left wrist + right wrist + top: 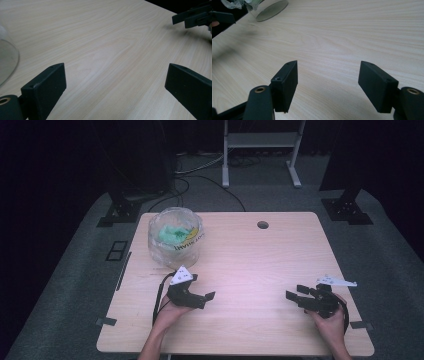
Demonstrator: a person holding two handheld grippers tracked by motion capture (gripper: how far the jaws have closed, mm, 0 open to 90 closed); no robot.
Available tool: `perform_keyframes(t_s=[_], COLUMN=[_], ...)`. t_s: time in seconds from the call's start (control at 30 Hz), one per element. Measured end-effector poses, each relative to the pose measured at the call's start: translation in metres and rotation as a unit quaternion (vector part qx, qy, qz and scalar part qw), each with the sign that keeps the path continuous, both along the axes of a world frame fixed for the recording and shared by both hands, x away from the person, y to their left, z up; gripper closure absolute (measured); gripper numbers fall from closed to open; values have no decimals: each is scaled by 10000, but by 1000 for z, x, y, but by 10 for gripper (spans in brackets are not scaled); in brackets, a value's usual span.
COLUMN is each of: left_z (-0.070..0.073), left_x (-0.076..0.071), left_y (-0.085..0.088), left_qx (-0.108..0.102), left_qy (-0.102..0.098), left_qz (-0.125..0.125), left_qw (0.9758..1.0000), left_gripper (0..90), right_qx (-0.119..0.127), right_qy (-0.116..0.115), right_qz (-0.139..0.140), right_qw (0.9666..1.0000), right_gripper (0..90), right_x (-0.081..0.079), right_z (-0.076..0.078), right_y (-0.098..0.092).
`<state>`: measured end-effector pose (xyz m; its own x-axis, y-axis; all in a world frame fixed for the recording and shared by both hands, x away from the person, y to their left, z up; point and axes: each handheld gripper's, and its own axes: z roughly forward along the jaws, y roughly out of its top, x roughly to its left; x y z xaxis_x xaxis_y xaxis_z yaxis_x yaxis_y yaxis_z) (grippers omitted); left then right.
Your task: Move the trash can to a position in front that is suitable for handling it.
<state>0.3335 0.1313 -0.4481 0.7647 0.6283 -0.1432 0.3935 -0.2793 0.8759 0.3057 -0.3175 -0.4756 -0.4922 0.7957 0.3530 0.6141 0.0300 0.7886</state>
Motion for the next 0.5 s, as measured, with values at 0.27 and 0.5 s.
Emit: perform_keyframes(t_s=[0.27, 0.5], left_z=[26, 49], left_x=[0, 6], left_y=[12, 23], left_qx=[-74, -145], left_qy=[-213, -417], left_qz=[195, 376], left_qw=[9996, 9983], left_gripper=[25, 25], right_qx=[74, 65], right_qy=[54, 48], right_qz=[-37, -35], right_qw=[10000, 10000], right_gripper=[313, 312], right_x=[1, 0], right_z=[-1, 0], right_y=[-3, -2])
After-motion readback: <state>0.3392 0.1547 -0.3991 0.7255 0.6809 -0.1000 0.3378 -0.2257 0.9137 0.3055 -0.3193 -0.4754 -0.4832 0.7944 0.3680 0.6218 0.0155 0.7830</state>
